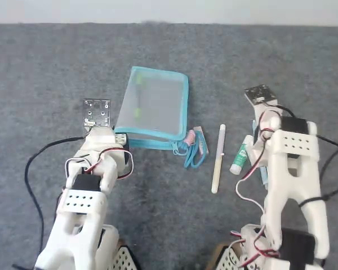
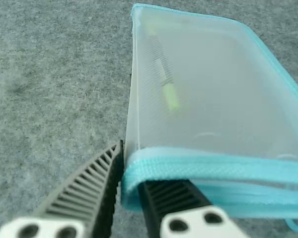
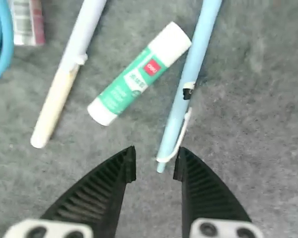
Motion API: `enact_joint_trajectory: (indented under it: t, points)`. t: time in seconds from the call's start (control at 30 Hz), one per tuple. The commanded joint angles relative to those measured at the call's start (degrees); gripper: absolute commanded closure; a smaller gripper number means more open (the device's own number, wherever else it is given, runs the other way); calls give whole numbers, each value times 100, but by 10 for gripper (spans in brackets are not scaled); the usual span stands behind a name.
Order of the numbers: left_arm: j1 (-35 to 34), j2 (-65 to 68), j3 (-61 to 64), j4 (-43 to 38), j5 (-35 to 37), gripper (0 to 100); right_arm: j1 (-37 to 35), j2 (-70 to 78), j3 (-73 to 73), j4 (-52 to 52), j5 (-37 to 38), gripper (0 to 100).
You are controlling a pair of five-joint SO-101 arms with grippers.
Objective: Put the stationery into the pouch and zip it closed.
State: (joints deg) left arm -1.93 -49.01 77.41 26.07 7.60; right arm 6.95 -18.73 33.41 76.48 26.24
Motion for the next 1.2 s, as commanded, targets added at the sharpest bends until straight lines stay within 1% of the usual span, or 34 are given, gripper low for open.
enact_joint_trajectory:
  t: [0.0, 0.17, 0.33, 0.77, 0.87, 0.97, 1.03, 1.13, 1.17]
  points:
    - [-35, 88, -40, -62, 70, 988, 286, 66, -44, -189, 316, 850]
    - [-53, 97, -40, -53, 70, 988, 312, 892, -53, -620, 325, 850]
    - [-44, 97, 22, -53, 70, 988, 330, 1297, -62, -980, -70, 850]
    - [-62, 88, 48, -53, 70, 988, 338, 2026, -35, -1367, -9, 853]
    - [-62, 88, 48, -53, 70, 988, 338, 2290, -35, -1341, 246, 853]
    - [-62, 88, 48, -53, 70, 988, 435, 2536, -26, -1393, 264, 855]
    - [-62, 88, 48, -53, 70, 988, 549, 2615, -53, -1455, 264, 891]
    - [-62, 88, 48, -53, 70, 988, 673, 2580, -62, -1499, 255, 998]
    - [-62, 88, 48, -53, 70, 988, 673, 2545, -62, -1481, 246, 987]
